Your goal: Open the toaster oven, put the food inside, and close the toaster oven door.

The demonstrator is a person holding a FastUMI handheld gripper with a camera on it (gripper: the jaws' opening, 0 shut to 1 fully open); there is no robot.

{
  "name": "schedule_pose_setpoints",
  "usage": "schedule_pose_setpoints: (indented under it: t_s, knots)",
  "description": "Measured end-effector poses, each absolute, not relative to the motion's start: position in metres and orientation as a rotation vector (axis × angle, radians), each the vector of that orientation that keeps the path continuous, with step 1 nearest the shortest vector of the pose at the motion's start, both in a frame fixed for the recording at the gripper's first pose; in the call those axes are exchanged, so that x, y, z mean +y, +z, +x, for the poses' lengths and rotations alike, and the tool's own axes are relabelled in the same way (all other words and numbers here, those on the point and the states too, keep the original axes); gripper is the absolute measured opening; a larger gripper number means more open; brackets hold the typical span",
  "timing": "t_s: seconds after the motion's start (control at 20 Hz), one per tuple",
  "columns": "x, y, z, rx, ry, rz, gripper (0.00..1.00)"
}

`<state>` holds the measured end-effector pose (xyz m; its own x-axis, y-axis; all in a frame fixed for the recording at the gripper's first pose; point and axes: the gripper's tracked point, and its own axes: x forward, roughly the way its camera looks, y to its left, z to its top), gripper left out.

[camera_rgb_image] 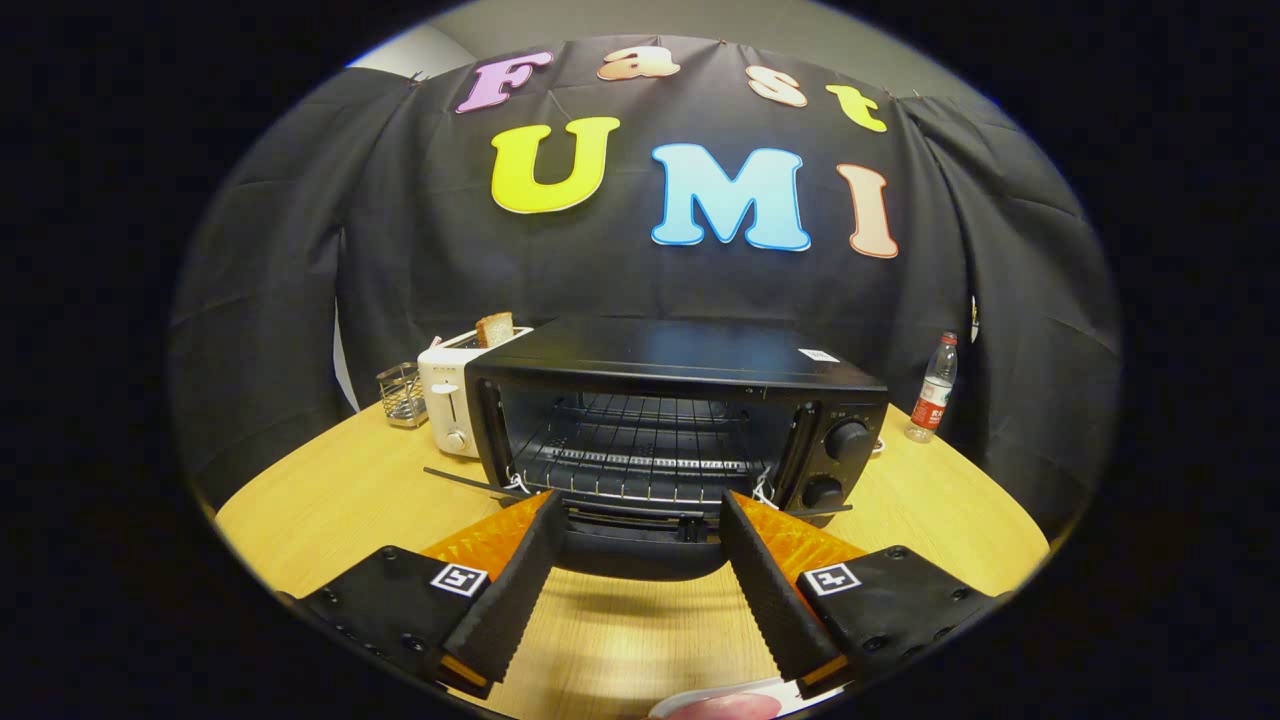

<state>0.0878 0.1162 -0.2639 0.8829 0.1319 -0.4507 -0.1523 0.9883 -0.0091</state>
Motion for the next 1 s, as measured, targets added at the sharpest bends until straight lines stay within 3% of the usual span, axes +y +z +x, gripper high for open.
schedule_pose_setpoints:
  t_s: [0.45,1.0]
  knots:
    - [0.118,-0.319,0.035,0.638,0.176,-0.115,0.98]
    - [0.098,-0.276,-0.021,0.73,0.291,0.028,0.97]
